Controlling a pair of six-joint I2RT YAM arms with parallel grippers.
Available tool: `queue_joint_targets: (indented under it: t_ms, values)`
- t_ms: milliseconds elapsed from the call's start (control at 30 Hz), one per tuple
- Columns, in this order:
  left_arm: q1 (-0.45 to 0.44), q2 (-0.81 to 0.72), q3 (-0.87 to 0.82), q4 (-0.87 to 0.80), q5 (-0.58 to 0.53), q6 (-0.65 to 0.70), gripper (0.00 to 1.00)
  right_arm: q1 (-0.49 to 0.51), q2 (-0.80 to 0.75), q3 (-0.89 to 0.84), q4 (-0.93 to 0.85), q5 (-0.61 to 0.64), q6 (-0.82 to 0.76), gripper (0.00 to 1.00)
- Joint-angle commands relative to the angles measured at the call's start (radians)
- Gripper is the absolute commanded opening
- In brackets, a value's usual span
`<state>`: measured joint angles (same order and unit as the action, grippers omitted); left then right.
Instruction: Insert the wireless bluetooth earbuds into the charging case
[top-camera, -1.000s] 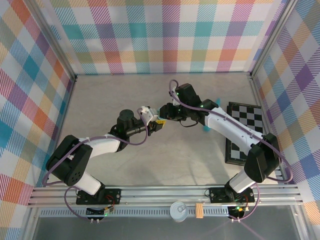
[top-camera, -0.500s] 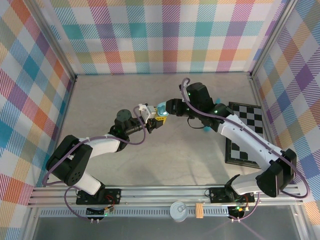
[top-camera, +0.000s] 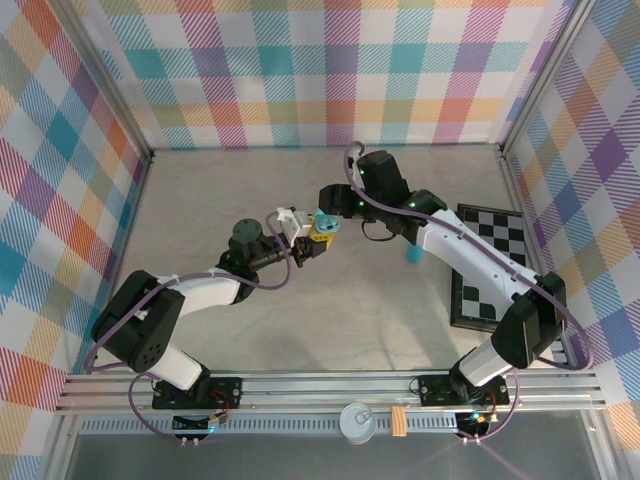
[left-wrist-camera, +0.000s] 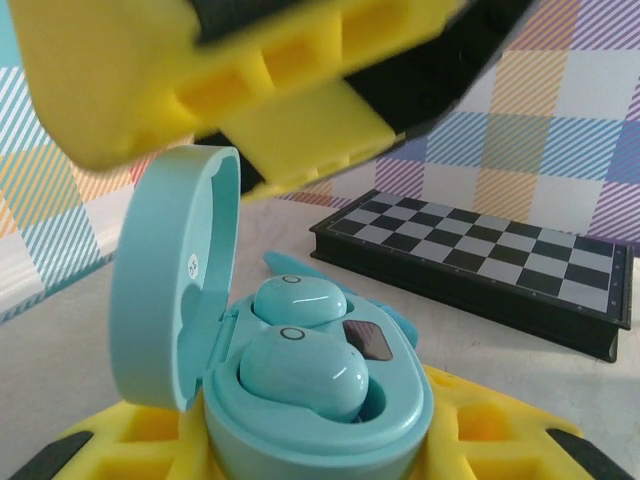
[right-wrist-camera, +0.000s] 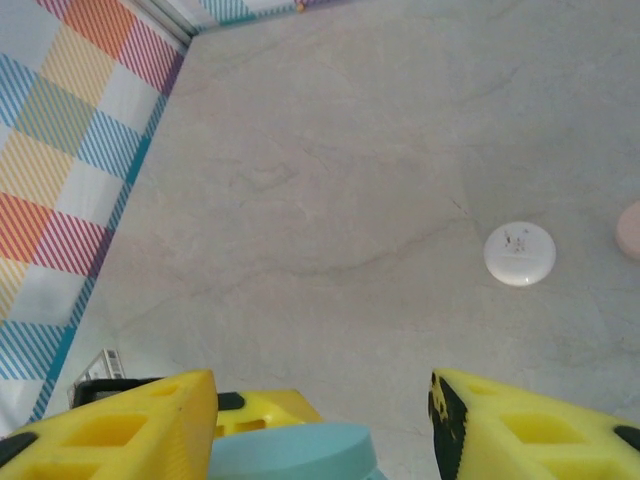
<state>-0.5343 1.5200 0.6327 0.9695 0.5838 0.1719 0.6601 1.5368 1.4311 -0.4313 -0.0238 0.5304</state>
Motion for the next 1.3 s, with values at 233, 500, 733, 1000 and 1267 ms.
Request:
queue_joint_targets:
  t_ms: [233,500,733,1000,1267]
  values:
    - [0.007,-0.075,0.021,-0.018,0.013,0.01,0.34,-0.007,-0.07,-0.053,-0.047,-0.042,-0.028,0.59]
    - [0.007,-0.081,0.024,-0.02,0.006,0.014,0.33,-0.007,-0.168,-0.118,-0.042,-0.029,-0.021,0.59]
    - [0.007,-0.105,0.021,-0.028,0.013,0.008,0.33,-0.132,-0.245,-0.297,0.254,-0.326,0.264,0.73]
    - [0.007,-0.111,0.044,-0.001,0.021,-0.027,0.33,-0.195,-0.202,-0.527,0.769,-0.611,0.711,0.76]
    - [0.004,-0.094,0.064,0.034,0.036,-0.063,0.33,-0.154,-0.118,-0.592,1.052,-0.64,0.895,0.69]
